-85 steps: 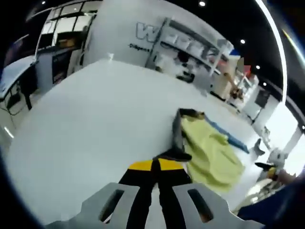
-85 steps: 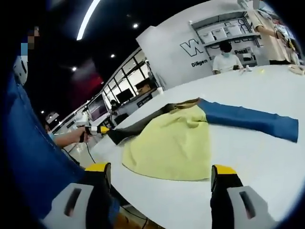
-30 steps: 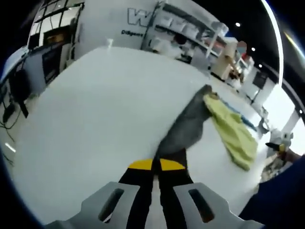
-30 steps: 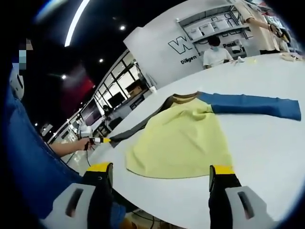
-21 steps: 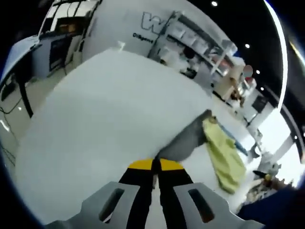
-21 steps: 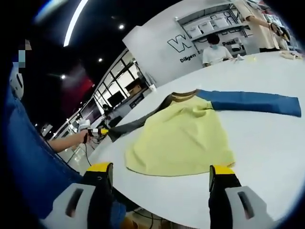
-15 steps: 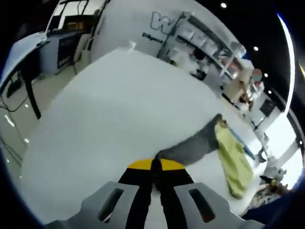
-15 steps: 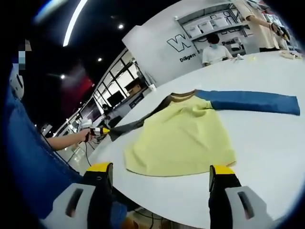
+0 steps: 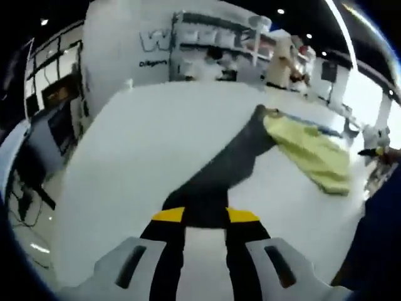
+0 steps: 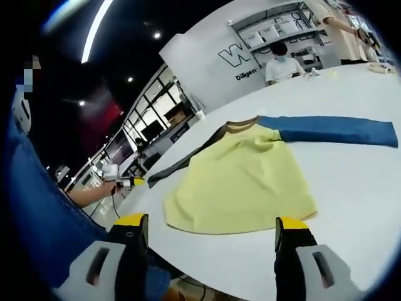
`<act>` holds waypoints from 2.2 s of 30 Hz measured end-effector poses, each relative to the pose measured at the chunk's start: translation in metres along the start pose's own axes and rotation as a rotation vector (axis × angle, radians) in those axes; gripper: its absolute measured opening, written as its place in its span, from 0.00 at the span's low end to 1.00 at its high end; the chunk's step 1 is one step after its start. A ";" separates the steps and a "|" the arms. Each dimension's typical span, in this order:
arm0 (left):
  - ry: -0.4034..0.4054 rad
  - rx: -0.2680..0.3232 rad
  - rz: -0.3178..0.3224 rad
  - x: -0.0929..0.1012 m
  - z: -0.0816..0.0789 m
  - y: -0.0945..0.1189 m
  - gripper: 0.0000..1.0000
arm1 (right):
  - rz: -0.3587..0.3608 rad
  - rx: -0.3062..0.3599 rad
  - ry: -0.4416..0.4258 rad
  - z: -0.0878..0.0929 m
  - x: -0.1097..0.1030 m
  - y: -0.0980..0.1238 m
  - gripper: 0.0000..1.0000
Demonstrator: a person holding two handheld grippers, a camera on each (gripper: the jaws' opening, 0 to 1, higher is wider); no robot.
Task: Fold the garment on the visible template until the final outline fits inside the template.
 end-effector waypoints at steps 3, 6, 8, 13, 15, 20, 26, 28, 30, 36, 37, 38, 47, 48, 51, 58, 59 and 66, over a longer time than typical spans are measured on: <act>-0.079 -0.010 -0.003 0.010 0.003 -0.004 0.26 | -0.004 -0.001 0.000 -0.001 0.000 -0.002 0.81; -0.141 -0.027 -0.029 0.012 0.008 -0.012 0.26 | -0.008 -0.004 -0.001 -0.001 0.003 -0.002 0.81; -0.159 -0.045 -0.038 0.010 0.012 -0.016 0.26 | -0.007 -0.001 0.001 -0.002 0.003 -0.002 0.81; -0.238 -0.100 -0.053 0.017 0.016 -0.015 0.24 | 0.000 0.022 -0.013 -0.003 0.004 0.000 0.81; -0.244 -0.095 -0.057 0.015 0.016 -0.016 0.22 | 0.004 0.026 -0.018 -0.003 0.004 0.002 0.81; -0.316 -0.107 -0.063 0.013 0.018 -0.019 0.09 | 0.009 0.028 -0.025 -0.001 0.005 0.003 0.81; -0.349 -0.111 -0.087 0.023 0.015 -0.018 0.00 | 0.013 0.043 -0.034 -0.003 0.009 0.005 0.81; -0.348 -0.112 -0.087 0.023 0.014 -0.018 0.00 | 0.012 0.044 -0.036 -0.004 0.009 0.004 0.81; -0.272 -0.085 -0.077 0.024 0.005 -0.016 0.00 | 0.008 0.044 -0.036 -0.004 0.008 0.003 0.81; -0.110 0.022 -0.040 0.021 -0.038 -0.003 0.00 | -0.003 0.045 -0.043 -0.002 0.008 0.000 0.80; -0.079 0.027 -0.014 0.024 -0.045 0.000 0.00 | -0.003 0.045 -0.044 -0.001 0.008 0.000 0.80; -0.039 0.031 0.014 0.027 -0.053 0.003 0.00 | -0.004 0.045 -0.045 -0.001 0.008 0.000 0.80; 0.330 0.251 0.157 0.036 -0.143 0.046 0.00 | -0.017 0.058 -0.068 0.004 0.008 -0.005 0.80; 0.393 0.269 0.151 0.026 -0.144 0.044 0.00 | -0.018 0.061 -0.070 0.004 0.008 -0.006 0.80; 0.526 0.286 0.135 0.008 -0.145 0.041 0.00 | -0.020 0.062 -0.072 0.004 0.007 -0.006 0.80; 0.751 0.299 0.002 -0.048 -0.123 0.026 0.00 | -0.018 0.058 -0.077 0.006 0.005 -0.004 0.80; 0.771 0.281 -0.023 -0.055 -0.116 0.021 0.00 | -0.017 0.055 -0.075 0.006 0.004 -0.004 0.80; 0.869 0.228 -0.104 -0.096 -0.088 -0.010 0.00 | 0.003 0.042 -0.084 0.008 0.001 0.002 0.80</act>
Point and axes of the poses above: the point that each gripper's makers call its tool centre point, and the gripper's own axes: y roughly backward along the fingers, x roughly to its right, z roughly out of its underside, the point moved 3 cm from there along y, roughly backward along the fingers, and after that the axes turned 8 degrees about y, right-handed, at the moved point
